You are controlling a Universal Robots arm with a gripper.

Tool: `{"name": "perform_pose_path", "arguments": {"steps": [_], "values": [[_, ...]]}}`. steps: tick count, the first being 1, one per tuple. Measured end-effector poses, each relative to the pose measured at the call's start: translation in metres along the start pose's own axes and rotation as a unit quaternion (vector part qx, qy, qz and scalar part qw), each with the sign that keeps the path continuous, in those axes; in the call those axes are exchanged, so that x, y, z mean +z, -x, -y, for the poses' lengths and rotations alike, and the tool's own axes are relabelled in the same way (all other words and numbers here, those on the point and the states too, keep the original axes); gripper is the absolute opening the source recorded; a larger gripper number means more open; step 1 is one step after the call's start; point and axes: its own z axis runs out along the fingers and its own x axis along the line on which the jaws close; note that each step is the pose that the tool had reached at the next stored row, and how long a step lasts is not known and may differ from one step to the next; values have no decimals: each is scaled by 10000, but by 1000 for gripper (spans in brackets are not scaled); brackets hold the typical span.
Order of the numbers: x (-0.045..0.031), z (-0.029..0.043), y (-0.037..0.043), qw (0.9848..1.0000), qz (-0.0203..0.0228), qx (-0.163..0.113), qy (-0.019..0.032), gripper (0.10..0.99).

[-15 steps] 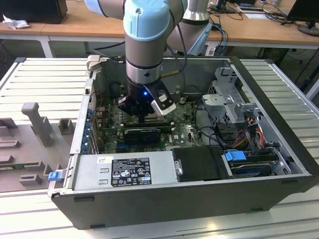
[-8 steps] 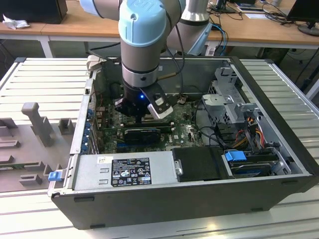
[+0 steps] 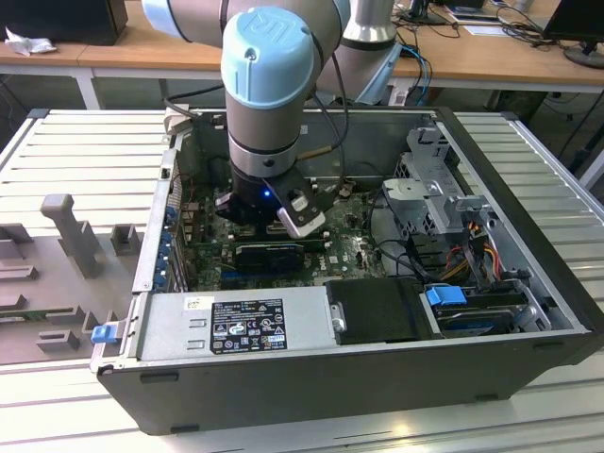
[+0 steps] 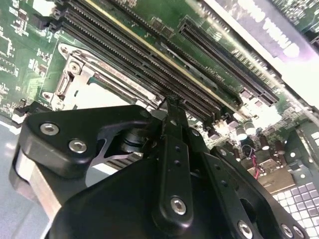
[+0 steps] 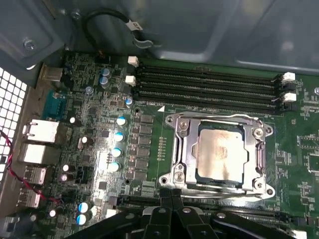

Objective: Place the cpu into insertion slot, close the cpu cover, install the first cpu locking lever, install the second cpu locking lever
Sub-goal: 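Install the second cpu locking lever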

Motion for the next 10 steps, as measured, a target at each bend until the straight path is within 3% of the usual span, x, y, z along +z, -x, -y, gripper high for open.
{"name": "perform_pose_path", "arguments": {"steps": [10], "values": [[68,-25,-21,9999,12,-2,129,106]]}}
